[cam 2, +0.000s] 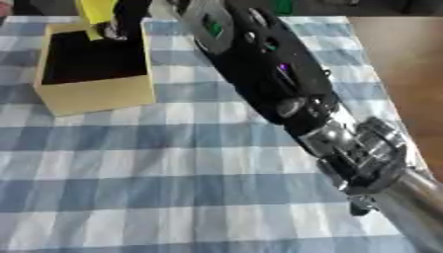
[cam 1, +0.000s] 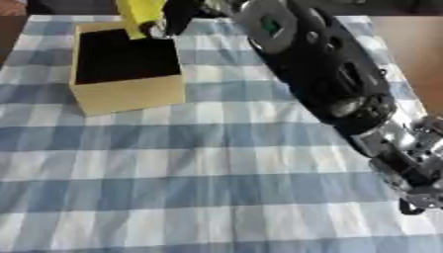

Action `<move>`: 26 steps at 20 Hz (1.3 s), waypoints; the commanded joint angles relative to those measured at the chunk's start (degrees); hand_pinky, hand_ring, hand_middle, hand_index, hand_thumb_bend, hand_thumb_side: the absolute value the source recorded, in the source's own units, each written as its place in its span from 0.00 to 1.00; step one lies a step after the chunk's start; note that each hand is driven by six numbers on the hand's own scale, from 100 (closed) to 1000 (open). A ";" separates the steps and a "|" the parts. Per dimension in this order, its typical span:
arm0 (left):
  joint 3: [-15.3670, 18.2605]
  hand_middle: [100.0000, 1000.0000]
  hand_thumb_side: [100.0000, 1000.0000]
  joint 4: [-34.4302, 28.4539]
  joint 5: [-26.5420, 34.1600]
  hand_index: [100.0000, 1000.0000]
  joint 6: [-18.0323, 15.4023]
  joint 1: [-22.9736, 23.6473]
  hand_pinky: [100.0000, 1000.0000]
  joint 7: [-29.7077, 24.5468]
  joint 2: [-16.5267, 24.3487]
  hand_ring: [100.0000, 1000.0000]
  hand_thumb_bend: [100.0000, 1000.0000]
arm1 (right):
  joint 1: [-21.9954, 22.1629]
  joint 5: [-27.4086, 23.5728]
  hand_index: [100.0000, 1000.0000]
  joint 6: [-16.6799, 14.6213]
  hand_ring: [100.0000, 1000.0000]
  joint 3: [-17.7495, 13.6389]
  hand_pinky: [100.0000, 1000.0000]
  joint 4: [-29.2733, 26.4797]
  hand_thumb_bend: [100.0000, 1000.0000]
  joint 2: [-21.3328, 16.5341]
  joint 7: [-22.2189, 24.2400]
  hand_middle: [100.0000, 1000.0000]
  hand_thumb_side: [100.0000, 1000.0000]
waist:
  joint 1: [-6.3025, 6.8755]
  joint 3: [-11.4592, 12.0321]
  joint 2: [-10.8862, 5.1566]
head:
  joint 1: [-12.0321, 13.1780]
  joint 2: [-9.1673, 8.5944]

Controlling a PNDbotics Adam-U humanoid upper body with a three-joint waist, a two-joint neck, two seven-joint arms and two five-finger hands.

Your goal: Pick up objects on the table and place them in the box.

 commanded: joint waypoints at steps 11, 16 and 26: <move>-0.42 0.45 0.21 -0.81 0.64 0.68 -0.42 -1.84 0.96 -0.67 0.24 0.66 0.00 | -3.91 17.29 0.63 0.36 0.85 -9.53 0.87 16.94 0.00 8.91 -17.32 0.47 0.00 | -0.53 2.70 0.31 | -1.56 -2.35; -0.43 0.45 0.21 -0.81 0.73 0.67 -0.42 -2.02 0.96 -0.69 0.19 0.66 0.00 | -3.70 20.89 0.66 0.15 0.86 -10.93 0.87 20.72 0.00 9.74 -19.37 0.51 0.00 | -0.63 3.15 0.60 | -1.76 -2.63; -0.47 0.45 0.21 -0.81 0.82 0.67 -0.35 -2.06 0.96 -0.86 0.12 0.66 0.00 | -3.82 20.07 0.93 -4.59 0.96 -11.50 0.94 22.13 0.02 10.54 -12.59 0.77 0.00 | -0.71 3.49 0.86 | -1.56 -2.76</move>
